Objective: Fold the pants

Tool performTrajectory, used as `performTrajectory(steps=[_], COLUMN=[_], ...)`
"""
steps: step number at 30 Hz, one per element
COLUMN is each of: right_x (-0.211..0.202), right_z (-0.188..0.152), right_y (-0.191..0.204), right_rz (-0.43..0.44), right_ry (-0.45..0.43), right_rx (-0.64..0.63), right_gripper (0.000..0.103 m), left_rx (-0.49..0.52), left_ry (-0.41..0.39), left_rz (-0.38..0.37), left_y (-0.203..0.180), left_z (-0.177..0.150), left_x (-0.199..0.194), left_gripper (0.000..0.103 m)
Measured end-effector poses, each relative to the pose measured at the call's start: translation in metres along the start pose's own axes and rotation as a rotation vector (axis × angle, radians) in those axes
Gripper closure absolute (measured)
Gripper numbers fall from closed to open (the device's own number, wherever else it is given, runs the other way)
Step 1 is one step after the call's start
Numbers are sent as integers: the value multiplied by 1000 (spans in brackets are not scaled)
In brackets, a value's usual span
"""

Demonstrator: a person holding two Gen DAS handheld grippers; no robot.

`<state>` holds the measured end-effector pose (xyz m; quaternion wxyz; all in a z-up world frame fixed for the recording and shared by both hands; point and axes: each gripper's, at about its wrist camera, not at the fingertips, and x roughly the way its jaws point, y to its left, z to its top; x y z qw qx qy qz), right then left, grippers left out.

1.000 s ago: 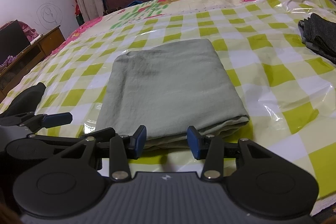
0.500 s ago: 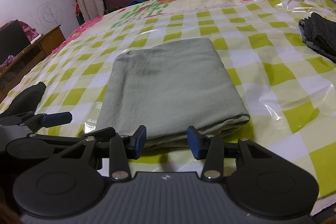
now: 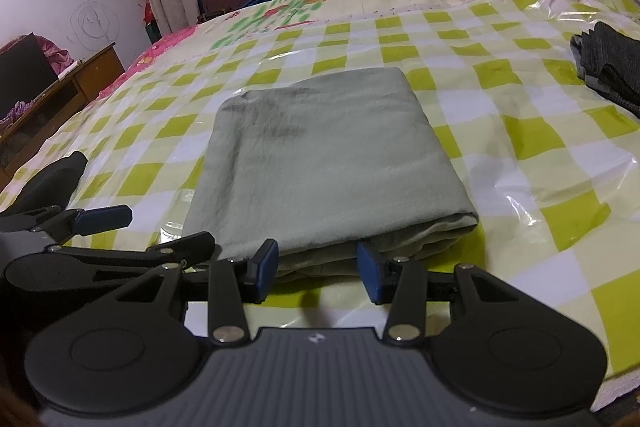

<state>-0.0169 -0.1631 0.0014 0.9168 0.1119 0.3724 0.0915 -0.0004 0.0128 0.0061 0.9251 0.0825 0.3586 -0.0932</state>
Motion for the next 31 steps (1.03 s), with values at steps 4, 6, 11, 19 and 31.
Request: performTrajectory(steps=[4, 6, 11, 19, 31], right_x=[0, 0, -1, 0, -4], right_z=[0, 0, 1, 1, 3], right_y=[0, 0, -1, 0, -2], right_rz=[1, 2, 5, 5, 7], right_ry=[1, 0, 1, 1, -28], right_rx=[-2, -4, -12, -12, -8], right_gripper=[58, 58, 58, 58, 58], left_rx=[1, -1, -2, -1, -1], left_ry=[-3, -6, -10, -10, -37], left_rz=[2, 6, 11, 12, 19], left_y=[0, 0, 0, 0, -1], left_z=[0, 1, 2, 1, 3], left_x=[0, -1, -2, -3, -7], left_gripper=[2, 2, 2, 2, 2])
